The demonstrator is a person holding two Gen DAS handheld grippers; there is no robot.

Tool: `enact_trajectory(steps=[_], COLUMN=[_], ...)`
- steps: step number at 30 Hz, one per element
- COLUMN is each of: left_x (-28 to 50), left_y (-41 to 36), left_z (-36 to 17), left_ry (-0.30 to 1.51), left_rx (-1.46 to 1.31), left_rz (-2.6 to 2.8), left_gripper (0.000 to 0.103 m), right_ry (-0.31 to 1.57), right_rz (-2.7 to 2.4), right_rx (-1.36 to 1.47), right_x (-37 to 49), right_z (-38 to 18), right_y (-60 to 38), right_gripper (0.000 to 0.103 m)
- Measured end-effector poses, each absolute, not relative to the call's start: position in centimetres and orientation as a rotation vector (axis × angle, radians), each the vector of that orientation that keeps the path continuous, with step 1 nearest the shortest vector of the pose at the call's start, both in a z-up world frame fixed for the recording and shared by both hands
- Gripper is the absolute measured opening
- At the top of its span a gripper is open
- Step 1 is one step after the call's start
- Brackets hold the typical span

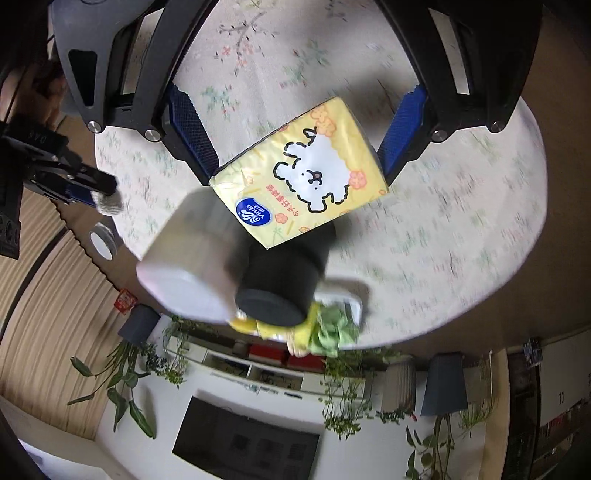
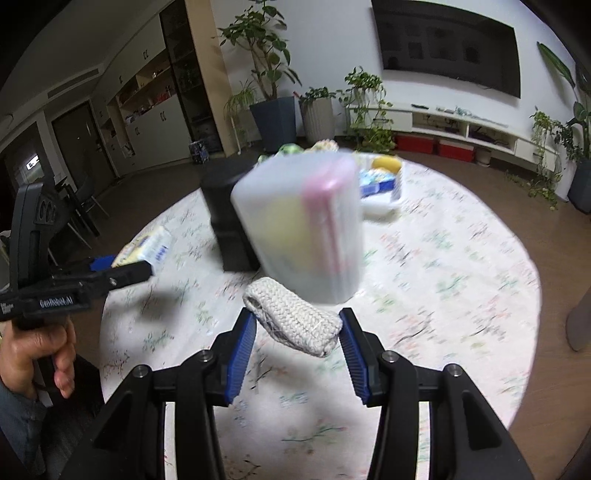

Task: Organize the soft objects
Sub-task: 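Lift the tissue pack and knitted pad and carry them over the white tray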

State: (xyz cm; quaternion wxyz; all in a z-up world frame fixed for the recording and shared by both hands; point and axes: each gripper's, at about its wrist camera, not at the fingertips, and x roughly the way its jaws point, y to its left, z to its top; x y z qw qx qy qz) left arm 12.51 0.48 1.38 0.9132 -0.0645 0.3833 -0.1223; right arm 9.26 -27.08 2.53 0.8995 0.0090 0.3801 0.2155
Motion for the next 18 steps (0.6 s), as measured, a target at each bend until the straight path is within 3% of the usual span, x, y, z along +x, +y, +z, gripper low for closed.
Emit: enact_trajectory(steps=[8, 18], left_x=[18.5, 30.3], left_y=[2.6, 0.2], left_z=[6.2, 8.6], left_ry=[0.746, 0.774], left_rx=[-0.065, 0.071], left_rz=[-0.239, -0.303], left_gripper=[0.085, 0.085], right_ry=[0.727, 0.753], right_rz=[0.394, 0.380], right_rx=[-0.024, -0.116], right_x=[13.3, 25.8], right_z=[7.0, 10.1], right_y=[-30.6, -31.4], right_gripper=[0.049, 0.049])
